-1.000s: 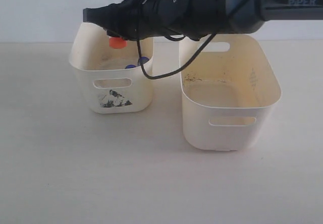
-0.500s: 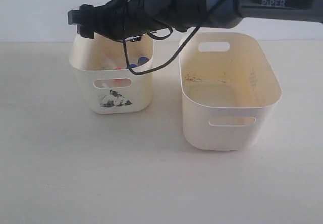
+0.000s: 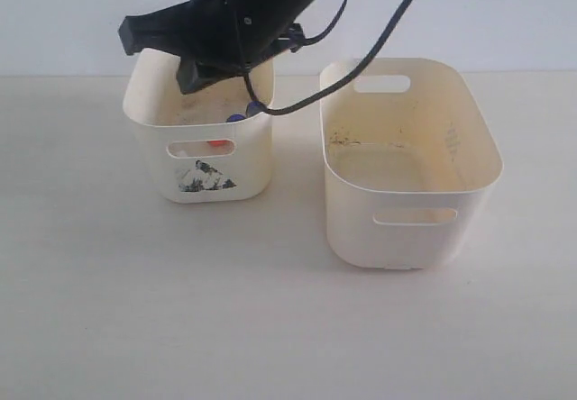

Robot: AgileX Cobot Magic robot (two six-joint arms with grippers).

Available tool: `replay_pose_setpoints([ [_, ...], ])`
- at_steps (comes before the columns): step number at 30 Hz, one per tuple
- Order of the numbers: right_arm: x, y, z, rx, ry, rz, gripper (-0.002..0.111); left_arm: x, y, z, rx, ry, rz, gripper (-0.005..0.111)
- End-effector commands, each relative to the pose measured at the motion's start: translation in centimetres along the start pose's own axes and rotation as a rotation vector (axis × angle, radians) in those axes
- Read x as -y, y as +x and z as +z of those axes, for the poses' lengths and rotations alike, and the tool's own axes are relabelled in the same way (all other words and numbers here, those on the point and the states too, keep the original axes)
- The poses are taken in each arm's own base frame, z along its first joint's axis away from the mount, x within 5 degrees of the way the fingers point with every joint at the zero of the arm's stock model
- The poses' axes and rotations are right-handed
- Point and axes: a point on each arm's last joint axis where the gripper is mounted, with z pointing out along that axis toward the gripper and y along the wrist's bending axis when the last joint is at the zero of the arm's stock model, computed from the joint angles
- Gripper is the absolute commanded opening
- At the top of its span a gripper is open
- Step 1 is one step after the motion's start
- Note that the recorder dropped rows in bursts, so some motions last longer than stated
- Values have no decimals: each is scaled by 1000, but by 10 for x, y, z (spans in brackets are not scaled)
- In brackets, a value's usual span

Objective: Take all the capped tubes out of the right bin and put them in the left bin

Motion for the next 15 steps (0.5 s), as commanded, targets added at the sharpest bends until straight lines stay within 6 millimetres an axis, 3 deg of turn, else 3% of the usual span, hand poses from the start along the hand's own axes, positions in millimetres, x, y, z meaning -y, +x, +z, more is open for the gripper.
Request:
replay_pose_setpoints([
  [1, -2, 15, -34, -47, 51, 28, 0, 0, -3, -1, 21, 1, -18, 4],
  [4, -6, 35, -58, -56, 50, 26, 0, 0, -3, -1, 21, 1, -18, 4],
  [11, -21, 112, -114, -79, 22, 85, 0, 0, -3, -1, 21, 1, -18, 4],
  [15, -22, 144, -137, -151, 17, 87, 0, 0, -3, -1, 21, 1, -18, 4],
])
